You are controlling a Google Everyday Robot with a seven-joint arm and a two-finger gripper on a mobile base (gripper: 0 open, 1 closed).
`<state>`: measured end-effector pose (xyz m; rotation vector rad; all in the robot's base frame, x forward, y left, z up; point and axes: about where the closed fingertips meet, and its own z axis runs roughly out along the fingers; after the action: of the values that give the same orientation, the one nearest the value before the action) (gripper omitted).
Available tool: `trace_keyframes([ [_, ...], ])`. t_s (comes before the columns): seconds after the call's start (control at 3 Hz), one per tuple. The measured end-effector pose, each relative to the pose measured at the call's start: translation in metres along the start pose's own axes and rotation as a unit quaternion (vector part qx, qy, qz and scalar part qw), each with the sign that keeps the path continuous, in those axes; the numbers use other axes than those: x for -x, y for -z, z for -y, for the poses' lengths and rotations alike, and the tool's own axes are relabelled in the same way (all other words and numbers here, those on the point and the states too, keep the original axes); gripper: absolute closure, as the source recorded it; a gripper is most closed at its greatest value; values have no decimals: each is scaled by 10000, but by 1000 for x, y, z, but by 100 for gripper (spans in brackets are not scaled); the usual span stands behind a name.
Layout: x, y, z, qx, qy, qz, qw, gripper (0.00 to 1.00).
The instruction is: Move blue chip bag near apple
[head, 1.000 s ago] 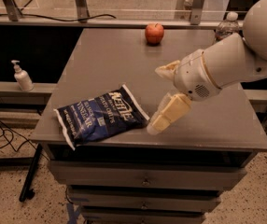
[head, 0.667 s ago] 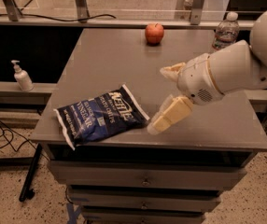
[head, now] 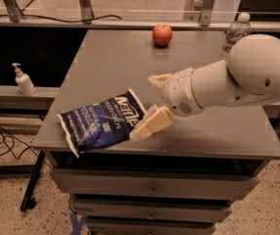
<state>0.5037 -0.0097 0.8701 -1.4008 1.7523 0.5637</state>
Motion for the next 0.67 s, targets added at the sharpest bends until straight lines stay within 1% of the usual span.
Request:
trace_keyframes([
  [0.33, 3, -30, -7, 255, 67, 35, 9996, 0],
  [0.67, -1, -44, -11, 377, 59, 19, 9993, 18],
])
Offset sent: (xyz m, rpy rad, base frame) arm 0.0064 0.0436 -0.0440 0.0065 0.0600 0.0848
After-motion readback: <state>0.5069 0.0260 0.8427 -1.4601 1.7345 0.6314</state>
